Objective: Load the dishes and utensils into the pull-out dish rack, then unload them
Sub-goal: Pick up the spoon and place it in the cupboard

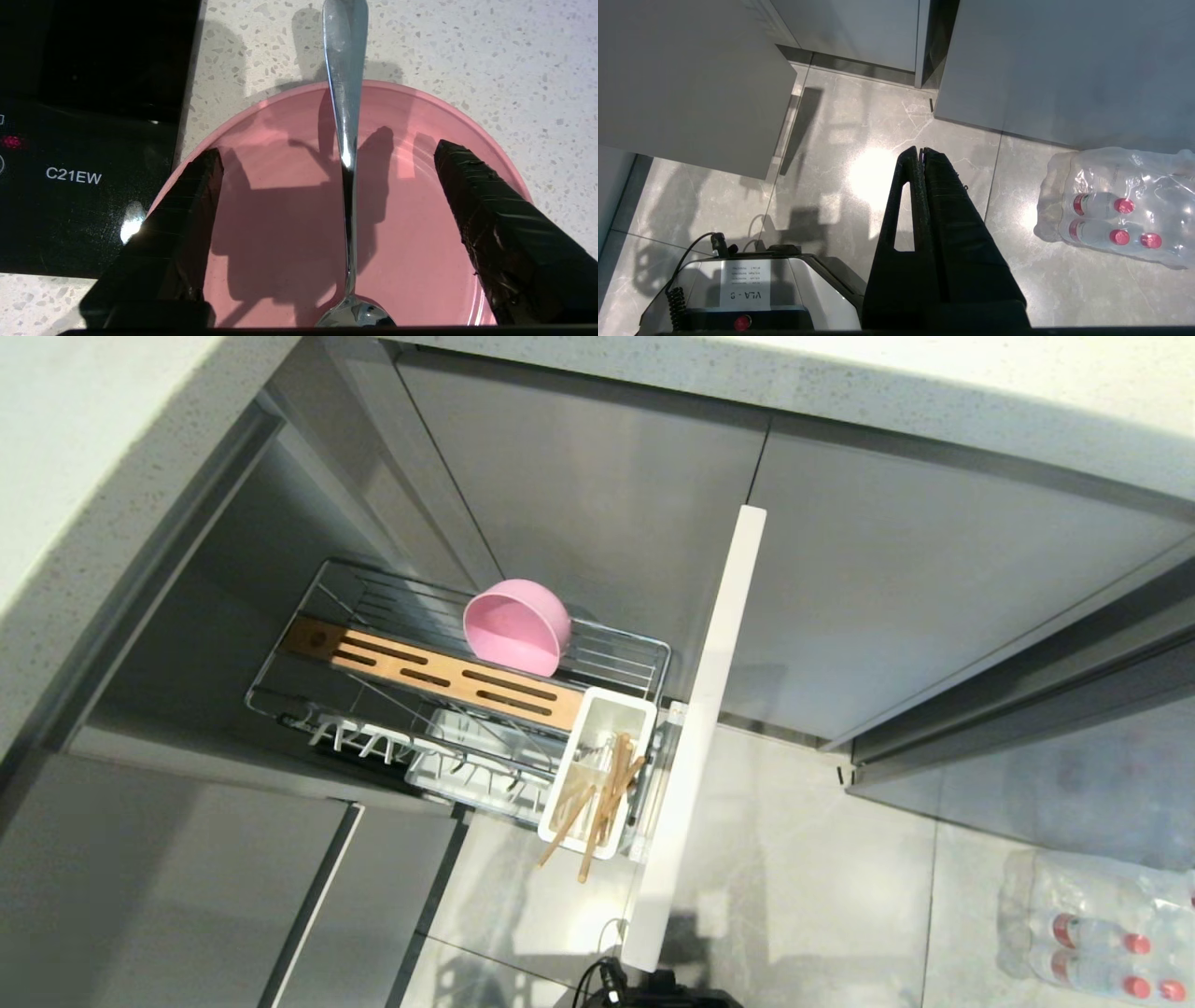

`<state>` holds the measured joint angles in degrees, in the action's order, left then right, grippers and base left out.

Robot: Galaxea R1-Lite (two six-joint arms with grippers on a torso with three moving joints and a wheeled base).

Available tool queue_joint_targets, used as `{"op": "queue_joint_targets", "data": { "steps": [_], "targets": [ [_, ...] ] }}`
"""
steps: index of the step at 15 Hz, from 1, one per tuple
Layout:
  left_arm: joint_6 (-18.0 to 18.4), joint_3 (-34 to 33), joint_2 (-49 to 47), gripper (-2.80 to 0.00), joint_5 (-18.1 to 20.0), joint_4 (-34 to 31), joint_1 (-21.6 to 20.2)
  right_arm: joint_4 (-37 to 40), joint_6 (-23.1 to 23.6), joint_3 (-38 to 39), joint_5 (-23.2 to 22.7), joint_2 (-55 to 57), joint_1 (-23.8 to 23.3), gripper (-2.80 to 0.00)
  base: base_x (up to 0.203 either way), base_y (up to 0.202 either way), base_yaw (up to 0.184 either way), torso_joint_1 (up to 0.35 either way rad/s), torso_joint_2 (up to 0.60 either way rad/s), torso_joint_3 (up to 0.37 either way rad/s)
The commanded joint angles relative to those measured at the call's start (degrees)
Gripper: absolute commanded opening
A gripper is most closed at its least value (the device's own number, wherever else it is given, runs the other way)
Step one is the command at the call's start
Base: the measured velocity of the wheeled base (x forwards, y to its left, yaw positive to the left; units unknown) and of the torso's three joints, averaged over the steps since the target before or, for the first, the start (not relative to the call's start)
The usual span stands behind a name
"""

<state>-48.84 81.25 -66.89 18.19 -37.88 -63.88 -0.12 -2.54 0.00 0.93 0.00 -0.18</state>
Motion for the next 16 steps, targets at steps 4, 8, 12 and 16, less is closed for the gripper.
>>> {"op": "queue_joint_targets", "data": {
  "steps": [4, 8, 12, 16],
  "targets": [
    [-0.21, -0.83, 0.01, 0.0, 0.0, -0.27, 0.77, -0.05, -0.02, 0.0, 0.03, 0.0, 0.01, -2.8, 0.0, 0.0, 0.0, 0.0, 0.0, 0.0],
    [-0.06, -1.09, -0.26, 0.0, -0.08, -0.27, 1.12, -0.01, -0.01, 0.0, 0.03, 0.0, 0.01, -2.8, 0.0, 0.0, 0.0, 0.0, 0.0, 0.0],
    [2.34, -1.81, -0.17, 0.0, 0.0, -0.36, 1.21, 0.03, -0.01, 0.0, -0.05, 0.08, 0.01, -2.8, 0.0, 0.0, 0.0, 0.0, 0.0, 0.0],
    [2.34, -1.97, -0.08, 0.0, -0.08, -0.36, 1.21, 0.03, -0.01, 0.0, 0.04, 0.0, 0.01, -2.8, 0.0, 0.0, 0.0, 0.0, 0.0, 0.0]
  ]
}}
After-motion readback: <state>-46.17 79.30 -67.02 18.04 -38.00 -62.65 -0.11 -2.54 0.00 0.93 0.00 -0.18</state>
